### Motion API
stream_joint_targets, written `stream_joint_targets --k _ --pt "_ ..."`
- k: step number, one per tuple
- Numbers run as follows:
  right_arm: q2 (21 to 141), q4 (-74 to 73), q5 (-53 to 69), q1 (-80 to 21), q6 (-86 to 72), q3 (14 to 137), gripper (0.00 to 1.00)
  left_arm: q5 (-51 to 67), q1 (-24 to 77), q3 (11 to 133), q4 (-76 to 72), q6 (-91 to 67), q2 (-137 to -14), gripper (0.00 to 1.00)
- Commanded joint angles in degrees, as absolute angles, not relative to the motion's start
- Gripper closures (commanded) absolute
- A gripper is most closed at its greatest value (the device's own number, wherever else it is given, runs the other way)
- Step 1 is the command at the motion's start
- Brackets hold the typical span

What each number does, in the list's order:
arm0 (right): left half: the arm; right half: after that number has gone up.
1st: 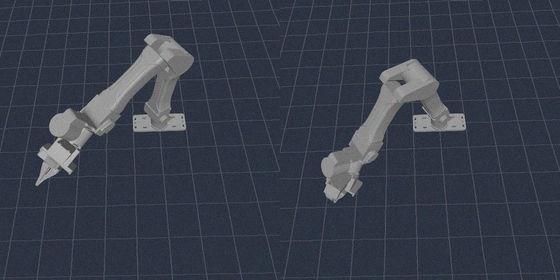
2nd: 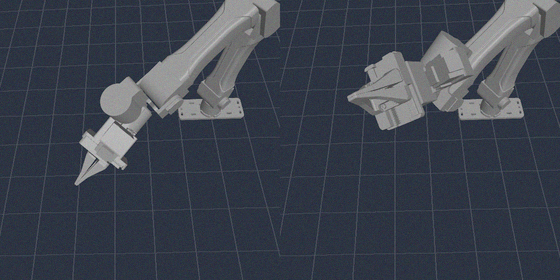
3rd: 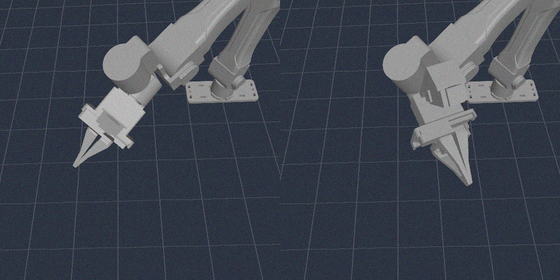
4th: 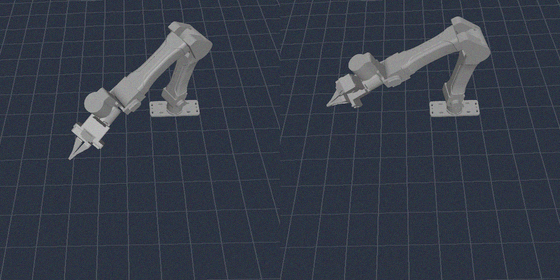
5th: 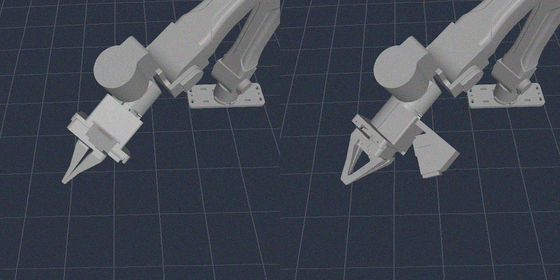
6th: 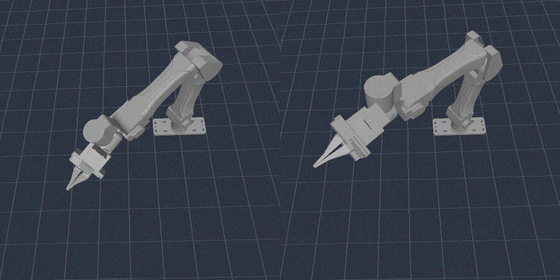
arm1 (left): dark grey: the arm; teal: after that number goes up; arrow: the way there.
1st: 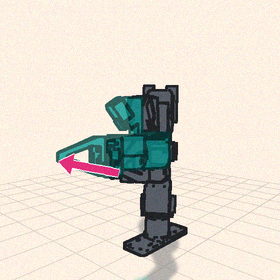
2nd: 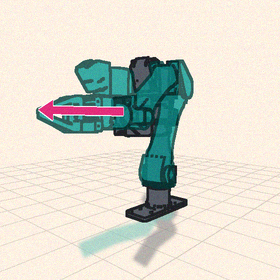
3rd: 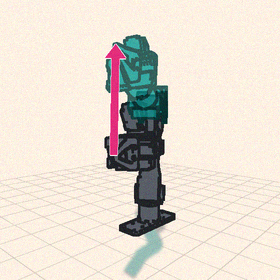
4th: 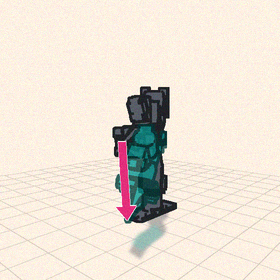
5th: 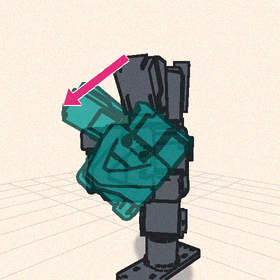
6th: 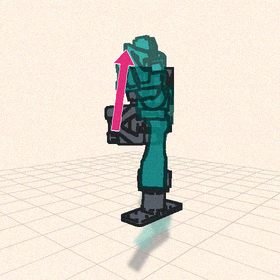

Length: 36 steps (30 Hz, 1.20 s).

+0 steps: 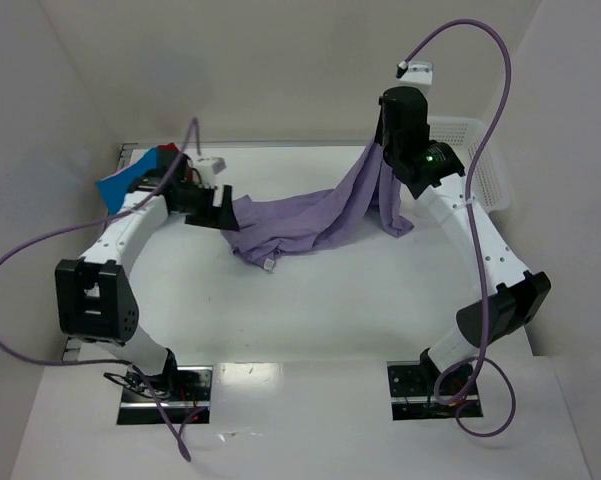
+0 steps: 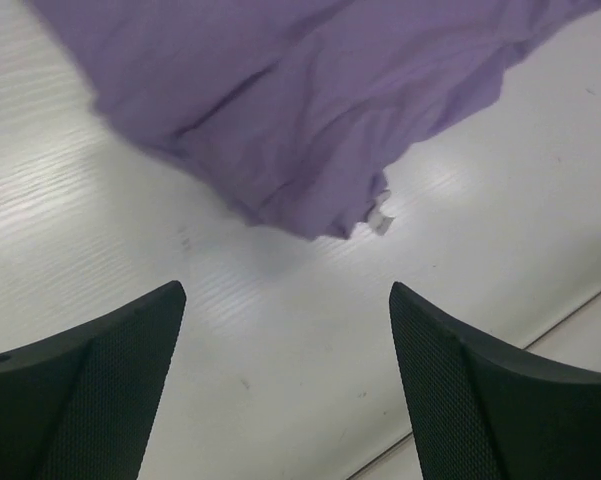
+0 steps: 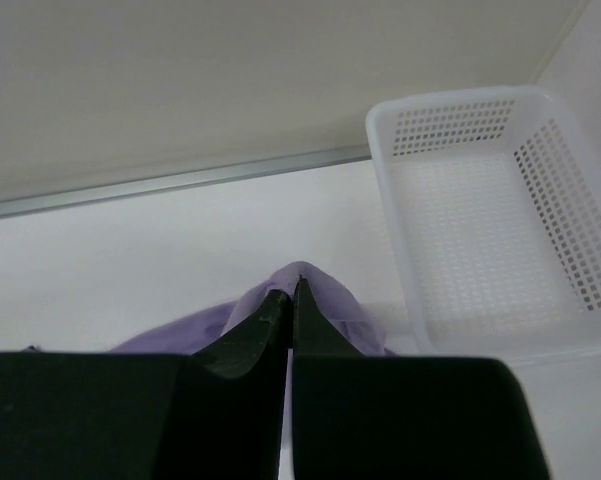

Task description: Fold and stack the t-shirts

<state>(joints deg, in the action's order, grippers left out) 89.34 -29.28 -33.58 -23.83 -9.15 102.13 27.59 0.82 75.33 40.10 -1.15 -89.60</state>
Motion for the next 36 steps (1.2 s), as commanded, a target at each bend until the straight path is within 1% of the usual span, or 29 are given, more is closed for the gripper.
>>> stream_joint_targets --k 1,3,6,12,15,22,25,28,30,36 --pt "90.8 -26.0 -33.1 -23.6 -9.6 102.2 1.00 24.6 11.1 73.9 37.3 -3.0 -94.5 0.11" --pt "91.3 -26.0 -32.4 -23.0 -9.6 102.7 1.00 22.3 11.6 73.0 35.9 -4.7 -96.2 0.16" --pt "91.3 -26.0 -32.3 -23.0 -9.6 102.7 1.00 18.3 11.6 72.2 35.3 -6.1 -97.8 0.19" --pt "91.3 -26.5 -32.3 -23.0 -10.2 102.7 1.00 15.5 11.6 73.4 34.0 -7.3 -97.2 0.19" --pt "91.3 -26.5 -32.3 -23.0 -10.2 102.1 1.00 10.4 11.6 73.4 34.0 -7.9 -95.1 0.19" --pt "91.8 -26.5 -32.3 -23.0 -10.2 102.1 1.00 4.0 11.6 72.3 35.1 -8.3 -96.5 0.19" --pt "91.8 -26.5 -32.3 -23.0 -10.2 102.1 1.00 1.6 9.9 71.5 34.0 -10.7 -93.6 0.19" --pt "91.8 -26.5 -32.3 -23.0 -10.2 102.1 1.00 1.0 7.0 69.5 32.7 -11.4 -90.9 0.21" --pt "92.4 -26.5 -32.3 -23.0 -10.2 102.1 1.00 2.6 5.8 68.5 32.7 -10.7 -90.3 0.21" --pt "93.5 -26.5 -32.3 -23.0 -10.2 103.3 1.00 11.3 5.3 68.5 34.0 -5.2 -93.0 0.25"
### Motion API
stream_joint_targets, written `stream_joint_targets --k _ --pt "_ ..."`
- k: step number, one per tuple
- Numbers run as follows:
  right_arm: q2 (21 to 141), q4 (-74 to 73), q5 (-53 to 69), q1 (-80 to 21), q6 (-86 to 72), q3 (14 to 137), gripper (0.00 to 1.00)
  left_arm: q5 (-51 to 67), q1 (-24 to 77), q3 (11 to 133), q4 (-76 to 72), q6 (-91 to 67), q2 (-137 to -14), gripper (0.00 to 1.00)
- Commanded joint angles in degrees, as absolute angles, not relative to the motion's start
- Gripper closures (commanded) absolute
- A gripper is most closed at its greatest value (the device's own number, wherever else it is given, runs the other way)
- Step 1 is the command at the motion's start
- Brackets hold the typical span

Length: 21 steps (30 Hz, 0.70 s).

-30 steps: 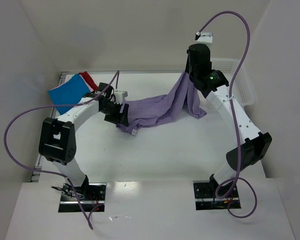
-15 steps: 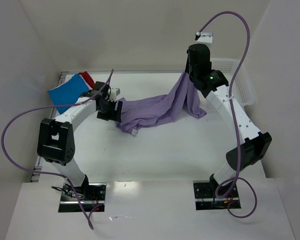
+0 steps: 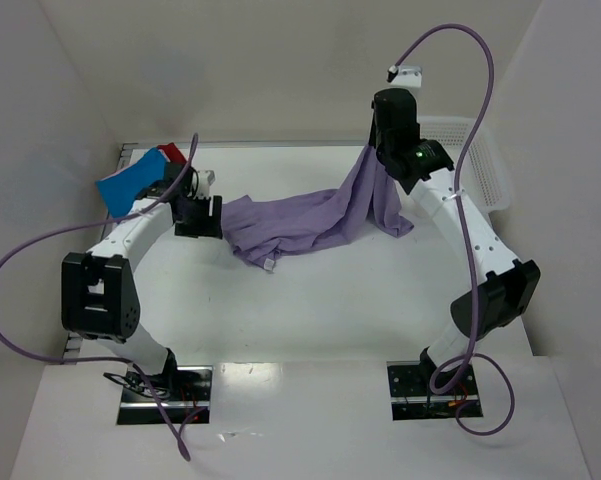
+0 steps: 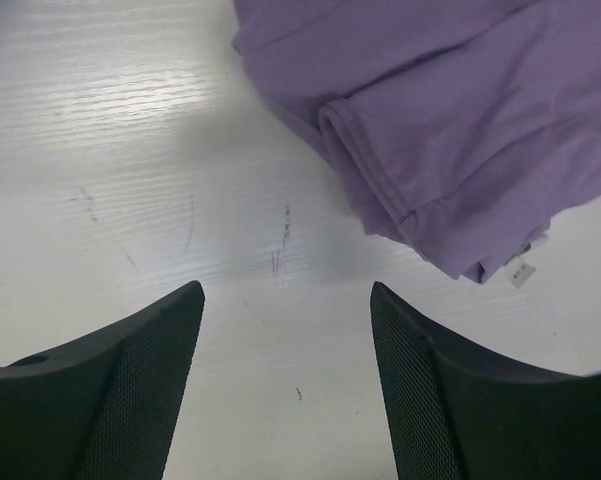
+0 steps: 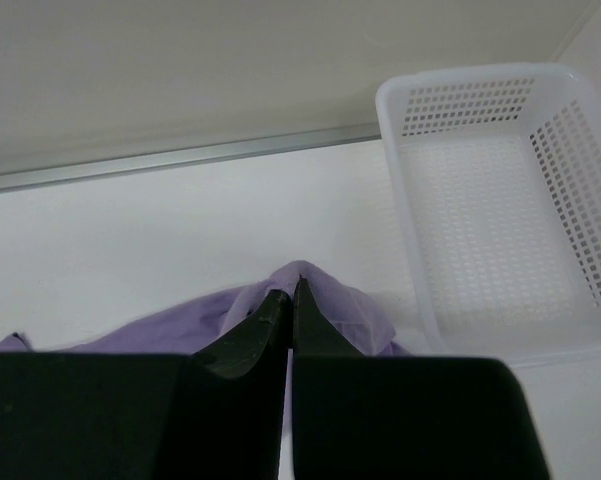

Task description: Fold and stack the t-shirts

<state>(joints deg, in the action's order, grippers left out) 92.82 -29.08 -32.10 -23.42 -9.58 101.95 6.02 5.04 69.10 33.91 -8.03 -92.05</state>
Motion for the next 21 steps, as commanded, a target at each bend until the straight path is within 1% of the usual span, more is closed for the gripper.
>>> stream_joint_targets --k 1,8,9,11,21 --pt "93.5 -26.5 -32.3 -23.0 -10.2 103.3 1.00 12.0 5.3 68.5 34.0 -4.6 -93.9 0.25" --pt "94.0 -26.5 -33.0 -23.0 -10.2 103.3 1.00 12.0 8.1 69.7 35.9 -2.3 -100.2 0.24" --pt "94.0 -26.5 -33.0 -23.0 -10.2 103.8 1.00 12.0 8.8 70.5 35.9 -2.3 -100.2 0.21" --pt "94.6 -26.5 -33.0 -22.5 -10.2 103.8 1.00 12.0 9.3 71.0 35.1 -2.3 -101.6 0.21" --pt "95.6 -26.5 -32.4 -22.0 -10.2 104.3 1.00 10.7 10.5 74.6 29.4 -3.5 -102.7 0.20"
